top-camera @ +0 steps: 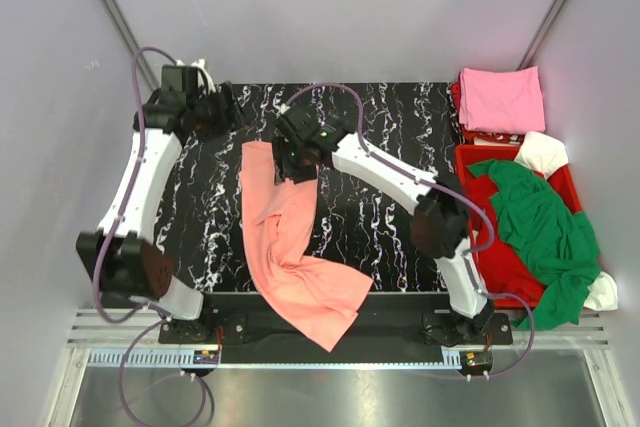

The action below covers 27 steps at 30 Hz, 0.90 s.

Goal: Fold and stack the t-shirts
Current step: Fold the tshirt

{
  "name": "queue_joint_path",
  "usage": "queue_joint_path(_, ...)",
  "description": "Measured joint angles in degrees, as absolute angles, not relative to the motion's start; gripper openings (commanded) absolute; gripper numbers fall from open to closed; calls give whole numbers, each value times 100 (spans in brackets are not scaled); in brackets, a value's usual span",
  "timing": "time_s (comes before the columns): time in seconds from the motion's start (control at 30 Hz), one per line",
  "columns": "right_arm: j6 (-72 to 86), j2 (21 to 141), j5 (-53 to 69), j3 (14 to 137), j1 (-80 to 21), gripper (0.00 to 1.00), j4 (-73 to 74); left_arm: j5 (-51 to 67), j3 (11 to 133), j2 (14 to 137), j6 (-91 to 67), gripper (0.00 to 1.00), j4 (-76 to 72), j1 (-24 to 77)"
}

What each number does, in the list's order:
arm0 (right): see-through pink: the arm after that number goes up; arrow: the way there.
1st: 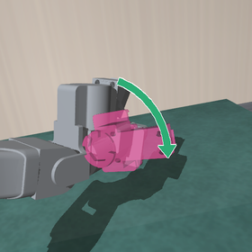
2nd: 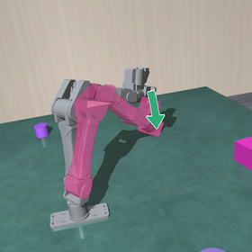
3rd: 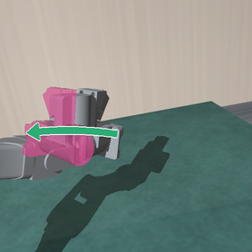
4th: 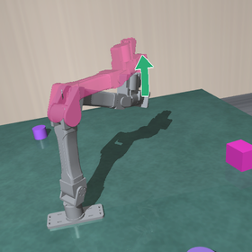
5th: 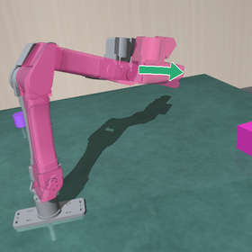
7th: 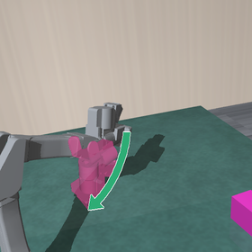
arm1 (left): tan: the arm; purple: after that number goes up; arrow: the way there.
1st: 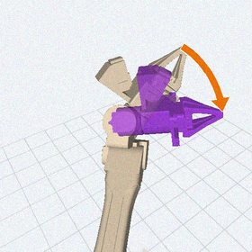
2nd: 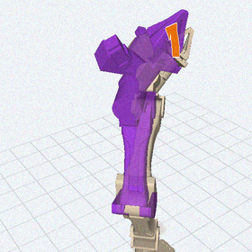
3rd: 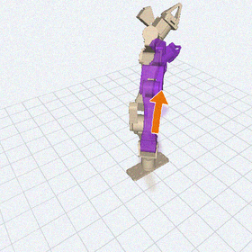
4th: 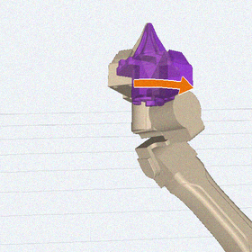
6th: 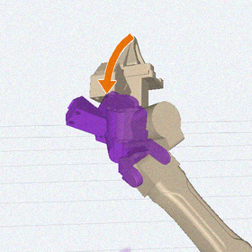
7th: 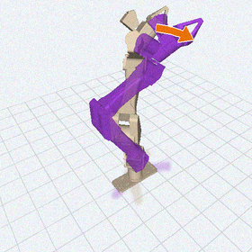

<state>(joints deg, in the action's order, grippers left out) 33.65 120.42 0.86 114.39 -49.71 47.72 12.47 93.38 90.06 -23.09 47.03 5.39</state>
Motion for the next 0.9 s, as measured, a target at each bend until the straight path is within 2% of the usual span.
queue_joint_path(0.17, 3262, 13351, 78, 12556, -4943, 55, 5017, 1188, 7205, 7131, -2290, 75, 4584, 720)
queue_joint_path(0.33, 3315, 14014, 360, 12438, -4720, 54, 5035, 1175, 5791, 5940, -2287, 76, 4650, 742)
queue_joint_path(0.53, 3326, 14372, 897, 12787, -4176, 53, 4969, 1094, 5343, 5380, -2084, 75, 4372, 738)
queue_joint_path(0.67, 3321, 14916, 1177, 13664, -3763, 55, 4993, 952, 4987, 5057, -2012, 76, 4169, 740)
queue_joint_path(0.8, 3332, 15705, 1304, 15041, -3253, 58, 4978, 810, 4934, 4762, -1968, 77, 4075, 740)
queue_joint_path(0.9, 3461, 15889, 1225, 15277, -2827, 57, 4668, 760, 4934, 4751, -1946, 77, 3975, 740)
